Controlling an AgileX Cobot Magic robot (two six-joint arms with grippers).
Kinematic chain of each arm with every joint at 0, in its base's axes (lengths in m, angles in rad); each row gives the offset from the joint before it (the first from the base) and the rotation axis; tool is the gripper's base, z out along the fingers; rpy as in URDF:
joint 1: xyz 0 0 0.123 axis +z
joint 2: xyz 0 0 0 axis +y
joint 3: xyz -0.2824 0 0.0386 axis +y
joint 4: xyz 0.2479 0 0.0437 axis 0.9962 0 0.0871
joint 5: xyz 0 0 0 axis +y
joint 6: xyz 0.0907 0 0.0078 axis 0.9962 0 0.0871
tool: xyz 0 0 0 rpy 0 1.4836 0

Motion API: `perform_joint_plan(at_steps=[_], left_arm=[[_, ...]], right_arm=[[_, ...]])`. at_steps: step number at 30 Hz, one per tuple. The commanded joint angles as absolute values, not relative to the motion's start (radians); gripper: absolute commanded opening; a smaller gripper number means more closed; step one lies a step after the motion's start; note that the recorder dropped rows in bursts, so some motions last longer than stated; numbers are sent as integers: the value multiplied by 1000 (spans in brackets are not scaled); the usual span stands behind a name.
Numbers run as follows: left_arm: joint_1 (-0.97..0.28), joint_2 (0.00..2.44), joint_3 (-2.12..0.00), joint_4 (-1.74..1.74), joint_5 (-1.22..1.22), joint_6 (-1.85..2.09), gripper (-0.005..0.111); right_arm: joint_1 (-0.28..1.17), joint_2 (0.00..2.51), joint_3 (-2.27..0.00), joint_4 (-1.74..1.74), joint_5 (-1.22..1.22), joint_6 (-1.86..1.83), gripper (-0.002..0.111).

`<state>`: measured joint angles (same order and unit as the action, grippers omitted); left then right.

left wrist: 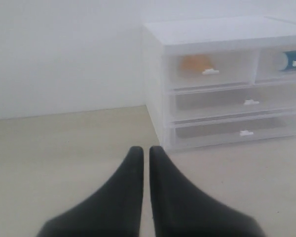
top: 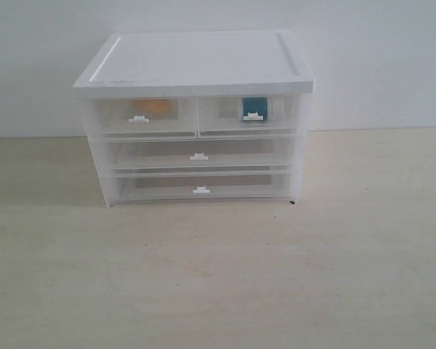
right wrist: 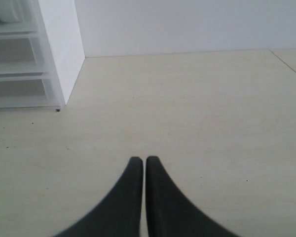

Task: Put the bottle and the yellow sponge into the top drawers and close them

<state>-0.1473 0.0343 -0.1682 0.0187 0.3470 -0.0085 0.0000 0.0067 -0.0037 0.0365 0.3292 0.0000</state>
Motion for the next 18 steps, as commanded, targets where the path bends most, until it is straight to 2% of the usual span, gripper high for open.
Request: perform_joint_plan(at_steps=[1,18], left_arm=[[-96,0,-111,-7,338,-11,4],[59,0,-7,-30,279,-11,4]], right_arm=[[-1,0,0,35,322,0,0],[-1,0,0,35,322,0,0]])
